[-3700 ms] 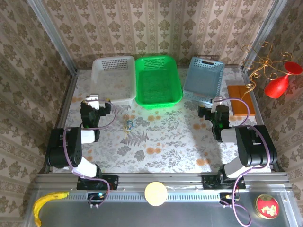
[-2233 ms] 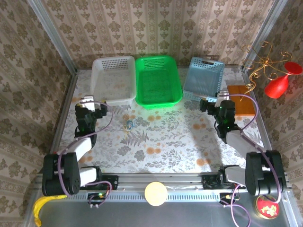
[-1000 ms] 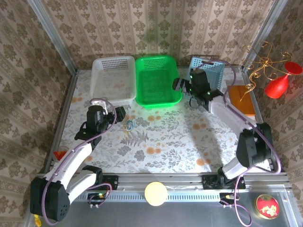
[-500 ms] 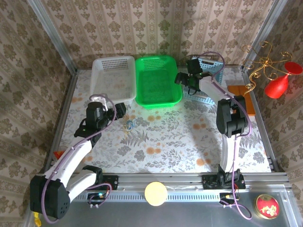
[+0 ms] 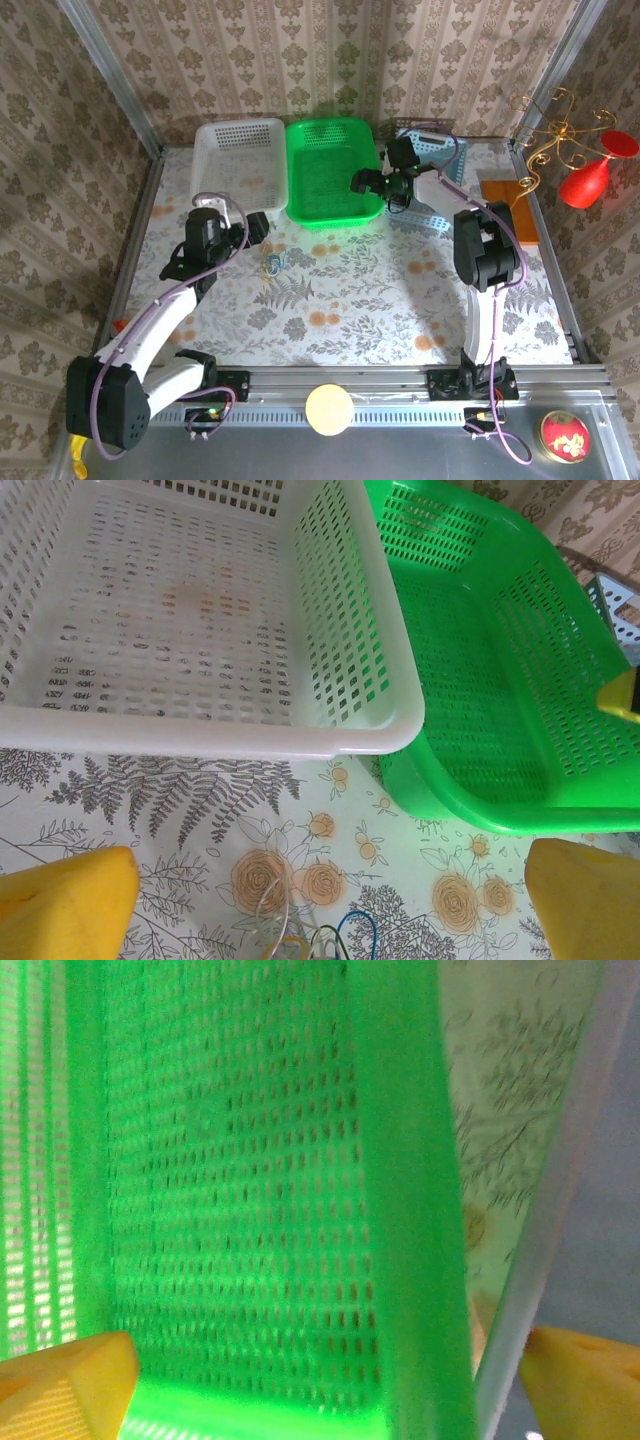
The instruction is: Untangle the cables
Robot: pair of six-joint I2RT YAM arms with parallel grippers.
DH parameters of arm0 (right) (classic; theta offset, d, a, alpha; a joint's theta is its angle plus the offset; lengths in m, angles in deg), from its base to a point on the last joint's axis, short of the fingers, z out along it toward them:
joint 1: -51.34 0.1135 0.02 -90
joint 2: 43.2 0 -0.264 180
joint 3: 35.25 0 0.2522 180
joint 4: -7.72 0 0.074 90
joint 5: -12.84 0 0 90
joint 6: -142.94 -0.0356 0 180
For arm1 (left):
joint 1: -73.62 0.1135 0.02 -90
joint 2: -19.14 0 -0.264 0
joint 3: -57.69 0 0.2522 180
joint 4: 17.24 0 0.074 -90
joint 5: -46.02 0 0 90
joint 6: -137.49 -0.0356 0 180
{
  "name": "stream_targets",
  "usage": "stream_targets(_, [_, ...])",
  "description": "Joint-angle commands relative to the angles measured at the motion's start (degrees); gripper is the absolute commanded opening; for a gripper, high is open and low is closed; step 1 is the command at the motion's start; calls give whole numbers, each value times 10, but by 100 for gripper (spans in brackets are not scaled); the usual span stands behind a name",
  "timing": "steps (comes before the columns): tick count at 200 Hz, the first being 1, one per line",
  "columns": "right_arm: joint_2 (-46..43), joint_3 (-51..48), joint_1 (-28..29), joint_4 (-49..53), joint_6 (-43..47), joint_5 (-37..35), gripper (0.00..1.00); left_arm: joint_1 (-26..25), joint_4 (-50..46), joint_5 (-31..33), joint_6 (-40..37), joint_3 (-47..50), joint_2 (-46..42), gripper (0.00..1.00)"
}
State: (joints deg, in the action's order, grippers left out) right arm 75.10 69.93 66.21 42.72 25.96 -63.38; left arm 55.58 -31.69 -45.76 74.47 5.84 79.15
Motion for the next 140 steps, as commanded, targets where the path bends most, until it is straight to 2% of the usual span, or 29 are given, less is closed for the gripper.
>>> stream_targets(1, [-53,-41,9,-21,10,33,97,-3,16,-6,-5,-29,9,100])
stream_targets(24, [-87,-74,10,-29,14,16,97,4,15,-3,-6,-48,27,100])
stream_targets(70, [-168,-94,10,6,35,-82,99,19,10,-19,-6,-93,89,100])
stream_targets(111, [-268,-164,24,-6,22,-80,98,18,27,-41,16,-93,125,100])
stream_targets(140, [-341,-223,54,-18,5,-74,98,13,51,-38,47,-71,135,100])
